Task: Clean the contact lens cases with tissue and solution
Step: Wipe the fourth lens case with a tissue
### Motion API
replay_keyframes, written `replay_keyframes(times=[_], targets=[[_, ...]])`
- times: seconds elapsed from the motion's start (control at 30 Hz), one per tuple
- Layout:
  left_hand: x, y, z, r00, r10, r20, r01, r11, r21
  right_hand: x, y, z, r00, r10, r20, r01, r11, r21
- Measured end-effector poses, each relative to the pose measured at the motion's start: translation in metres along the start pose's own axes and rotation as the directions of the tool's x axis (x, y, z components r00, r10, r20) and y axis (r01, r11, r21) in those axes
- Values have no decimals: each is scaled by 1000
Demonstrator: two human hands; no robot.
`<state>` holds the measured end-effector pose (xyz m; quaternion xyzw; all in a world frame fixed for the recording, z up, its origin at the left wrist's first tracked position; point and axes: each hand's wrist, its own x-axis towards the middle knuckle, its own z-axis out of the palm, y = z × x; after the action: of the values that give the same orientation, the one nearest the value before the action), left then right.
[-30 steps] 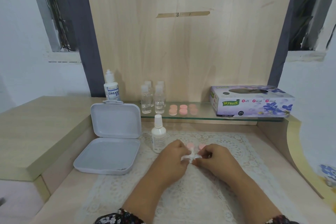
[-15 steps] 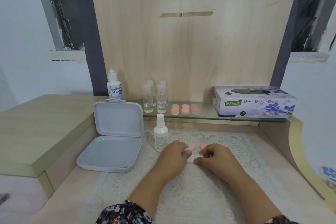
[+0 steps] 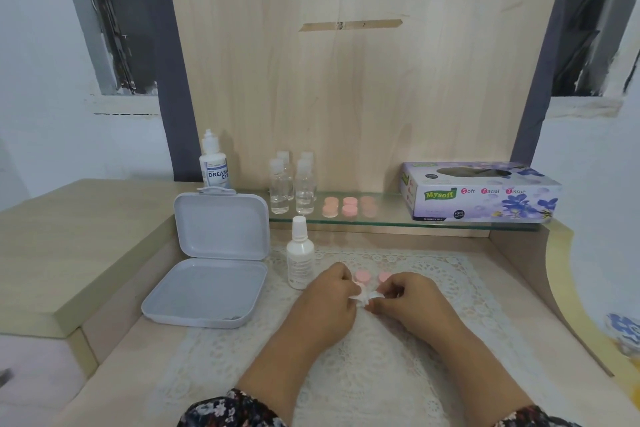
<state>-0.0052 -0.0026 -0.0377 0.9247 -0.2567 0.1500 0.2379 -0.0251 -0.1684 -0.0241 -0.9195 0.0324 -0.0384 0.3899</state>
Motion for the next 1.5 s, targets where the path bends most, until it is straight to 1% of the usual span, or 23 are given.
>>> replay_keyframes(times=[0.1,0.17,0.27,0.33,0.43,0.5,0.6,0.67,0.73,0.8,0.83,0.87,0.9,0.93,0.97,1.03,1.13,1.2,1.27,1.33,1.43,1.47,1.5], targets=[[1,10,2,999,-30,36,26,993,117,0,1,0,1000,0,-8,0,1000,-7],[1,21,3,997,-30,72,13,976,216,-1,1,0,1000,1,-14,-2,1000,-19],[1,33,2,997,-39,72,14,946,325,-1,0,1,1000,0,-20,-1,999,-33],[3,36,4,996,-62,63,35,931,364,-1,0,1,1000,2,-25,-3,1000,-25],[7,37,8,993,-107,52,81,927,365,-1,-1,0,999,11,-30,-11,1000,-9],[8,34,10,989,-140,38,121,943,310,-1,-2,0,1000,13,-28,-13,1000,1],[9,22,15,986,-168,4,165,972,169,-1,-2,0,1000,18,-21,-17,1000,9],[12,15,16,975,-216,-44,217,976,13,-1,-2,0,1000,16,-15,-15,1000,14],[14,15,9,958,-270,-90,249,949,-194,-1,-1,-1,1000,7,-11,-7,1000,8],[13,15,4,947,-250,-200,173,925,-337,-1,-1,-1,1000,2,-5,-2,1000,6],[11,15,3,946,-204,-252,115,938,-327,-1,-2,-1,1000,-1,-3,1,1000,6],[9,12,4,944,-145,-295,64,961,-270,-1,-2,-2,1000,-2,0,2,1000,6],[7,9,8,950,-84,-300,27,982,-187,-2,-3,-2,1000,-2,0,2,1000,7],[6,7,12,960,-11,-280,-14,996,-89,-2,-3,-2,1000,0,0,0,1000,8],[5,6,14,976,36,-215,-40,999,-15,-3,-4,-2,1000,2,-2,-2,1000,10],[3,8,9,998,33,-61,-27,994,103,-3,-4,-3,1000,2,-6,-2,1000,14],[-2,24,-3,998,48,-39,-30,930,366,-3,-5,-1,1000,4,-11,-4,1000,6],[-4,35,-7,998,71,2,-63,884,463,-2,-4,0,1000,12,-25,-12,1000,6],[-3,37,1,990,135,-27,-107,875,472,-2,-4,0,999,22,-32,-22,1000,-5],[2,36,9,989,146,-13,-123,878,462,-1,-4,0,999,21,-25,-21,1000,-3],[2,41,3,994,93,-52,-69,935,347,-2,-4,0,1000,18,-24,-18,1000,-6],[3,37,4,997,43,-65,-23,956,291,-2,-3,0,999,22,-26,-22,1000,0],[5,31,5,996,-30,-80,45,980,192,-2,-3,0,999,25,-25,-25,1000,10]])
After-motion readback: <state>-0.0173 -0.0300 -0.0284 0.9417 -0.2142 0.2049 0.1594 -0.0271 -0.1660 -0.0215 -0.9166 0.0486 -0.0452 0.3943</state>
